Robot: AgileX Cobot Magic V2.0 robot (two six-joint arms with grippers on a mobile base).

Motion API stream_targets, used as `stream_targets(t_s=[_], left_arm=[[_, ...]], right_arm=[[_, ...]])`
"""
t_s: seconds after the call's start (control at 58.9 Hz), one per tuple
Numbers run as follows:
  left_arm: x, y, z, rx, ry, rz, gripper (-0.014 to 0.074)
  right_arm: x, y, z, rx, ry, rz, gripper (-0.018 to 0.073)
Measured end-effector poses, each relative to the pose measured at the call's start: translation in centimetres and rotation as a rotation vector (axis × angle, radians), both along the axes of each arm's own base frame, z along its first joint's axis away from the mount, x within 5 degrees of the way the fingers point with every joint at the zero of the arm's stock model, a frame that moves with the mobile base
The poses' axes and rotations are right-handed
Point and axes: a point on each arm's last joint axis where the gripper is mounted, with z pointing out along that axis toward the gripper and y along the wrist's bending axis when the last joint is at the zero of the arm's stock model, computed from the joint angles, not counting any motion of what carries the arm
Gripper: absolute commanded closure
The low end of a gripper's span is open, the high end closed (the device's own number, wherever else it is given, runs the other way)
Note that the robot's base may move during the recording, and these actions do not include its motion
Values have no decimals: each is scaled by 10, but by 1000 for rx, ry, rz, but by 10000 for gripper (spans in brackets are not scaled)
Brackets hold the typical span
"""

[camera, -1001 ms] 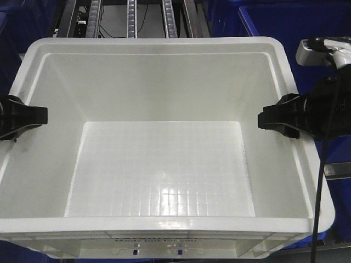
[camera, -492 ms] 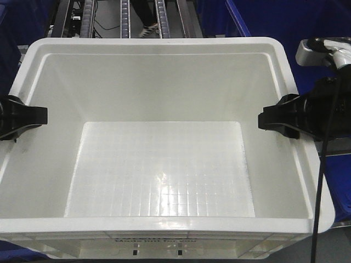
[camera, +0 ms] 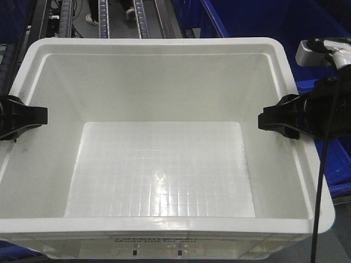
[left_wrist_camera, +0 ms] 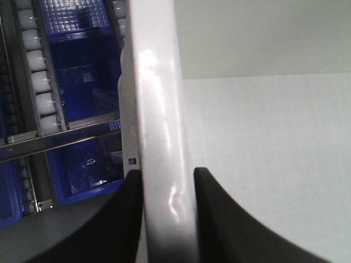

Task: Move bin from left to right shelf
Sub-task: 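Hold the tote with both grippers while the base turns away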

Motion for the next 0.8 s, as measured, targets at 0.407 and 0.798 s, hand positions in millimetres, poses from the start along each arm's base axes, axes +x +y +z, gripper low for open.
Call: stream_targets(t_s=[0.407,0.798], left_arm=[[0,0,0,0,0,0,602],[0,0,0,0,0,0,602]], right_arm=[[0,0,0,0,0,0,564],[0,0,0,0,0,0,564]])
